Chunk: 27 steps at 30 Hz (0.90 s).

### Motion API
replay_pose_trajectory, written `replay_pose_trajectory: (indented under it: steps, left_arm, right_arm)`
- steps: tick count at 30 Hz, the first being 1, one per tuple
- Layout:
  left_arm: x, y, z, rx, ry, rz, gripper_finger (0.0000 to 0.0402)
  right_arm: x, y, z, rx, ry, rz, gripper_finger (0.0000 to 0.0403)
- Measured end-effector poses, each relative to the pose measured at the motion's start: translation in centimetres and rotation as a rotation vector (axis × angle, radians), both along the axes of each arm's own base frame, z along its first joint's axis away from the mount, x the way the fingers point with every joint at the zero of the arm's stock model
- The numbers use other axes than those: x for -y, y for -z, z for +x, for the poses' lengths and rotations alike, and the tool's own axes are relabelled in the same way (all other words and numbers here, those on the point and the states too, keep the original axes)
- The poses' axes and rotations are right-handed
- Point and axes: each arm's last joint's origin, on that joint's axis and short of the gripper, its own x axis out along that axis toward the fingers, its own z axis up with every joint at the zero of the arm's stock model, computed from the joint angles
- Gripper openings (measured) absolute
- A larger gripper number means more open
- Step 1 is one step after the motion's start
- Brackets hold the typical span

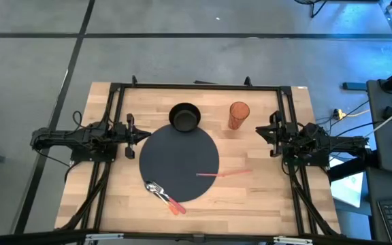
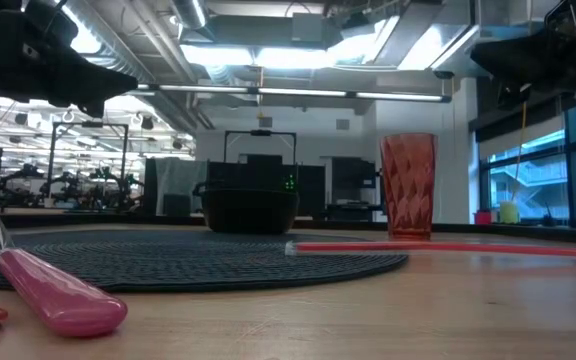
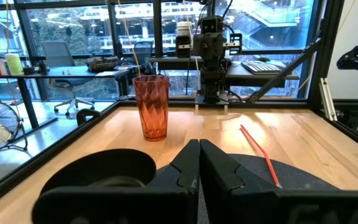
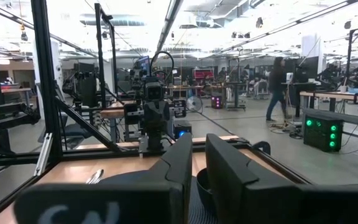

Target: Pick & Place Utensil

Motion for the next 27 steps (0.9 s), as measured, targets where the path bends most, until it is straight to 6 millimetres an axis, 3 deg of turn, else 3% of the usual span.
replay_pose_trajectory:
  steps: [18, 27]
  left_arm:
    - [0.0, 0.0, 0.0, 0.002, 0.000, -0.001, 0.0004]
    - [0.0, -1.4, -0.1, 0.164, 0.013, -0.123, 0.0004]
  right_arm:
    - [0.0, 0.0, 0.0, -0.001, 0.001, -0.002, 0.0049]
    - [0.0, 0.0, 0.0, 0.010, -0.015, 0.065, 0.0049]
